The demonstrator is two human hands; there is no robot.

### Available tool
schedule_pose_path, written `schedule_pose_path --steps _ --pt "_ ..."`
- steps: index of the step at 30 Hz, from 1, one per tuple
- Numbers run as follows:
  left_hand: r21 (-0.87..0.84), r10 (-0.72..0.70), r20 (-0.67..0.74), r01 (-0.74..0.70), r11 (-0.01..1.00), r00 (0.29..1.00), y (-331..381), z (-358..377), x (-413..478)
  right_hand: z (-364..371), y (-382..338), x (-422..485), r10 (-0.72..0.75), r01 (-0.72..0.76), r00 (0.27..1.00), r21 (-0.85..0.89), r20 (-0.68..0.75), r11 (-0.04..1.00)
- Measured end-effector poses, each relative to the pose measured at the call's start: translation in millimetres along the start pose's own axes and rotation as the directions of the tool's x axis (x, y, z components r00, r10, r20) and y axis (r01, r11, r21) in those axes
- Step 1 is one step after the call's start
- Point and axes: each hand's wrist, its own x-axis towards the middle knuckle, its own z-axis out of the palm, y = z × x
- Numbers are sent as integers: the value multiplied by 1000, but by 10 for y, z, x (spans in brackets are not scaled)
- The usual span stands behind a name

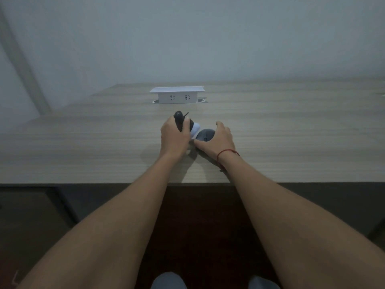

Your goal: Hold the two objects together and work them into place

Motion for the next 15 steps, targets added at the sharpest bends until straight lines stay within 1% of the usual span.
schedule_pose_path --steps 1,3,5,6,7,8,10,11,13,14,15 --pt "-23 2 -23 -3 1000 1000 22 6 2 1 -3 0 4 -5 1000 -18 -19 1000" --pt "-8 1 14 -1 1000 1000 18 21 16 -1 -4 -5 3 -4 1000 -42 -30 999" --pt "78 -28 96 20 997 995 -33 38 35 5 9 -2 7 -7 1000 -2 -17 1000" --pt "123 -46 113 32 992 993 -55 36 50 4 10 -5 16 -15 1000 37 -14 999" --pt "149 -52 108 36 988 993 -70 29 60 8 13 -7 27 -26 1000 76 -11 997" --pt "137 -39 87 27 990 995 -74 21 63 7 15 -11 37 -36 999 107 -5 994" --pt "40 7 39 -9 999 999 -62 15 54 -7 10 -22 35 -36 999 131 12 991" --pt "22 19 41 -20 1000 999 -59 24 44 -18 8 -25 28 -29 1000 134 12 991" --pt "107 19 95 -29 994 995 -75 44 16 -32 10 -27 25 -25 1000 140 4 990" --pt "146 11 103 -26 989 995 -97 42 12 -33 12 -31 26 -26 1000 140 1 990" --pt "146 11 88 -24 989 996 -106 32 11 -24 14 -39 27 -27 1000 140 4 990"
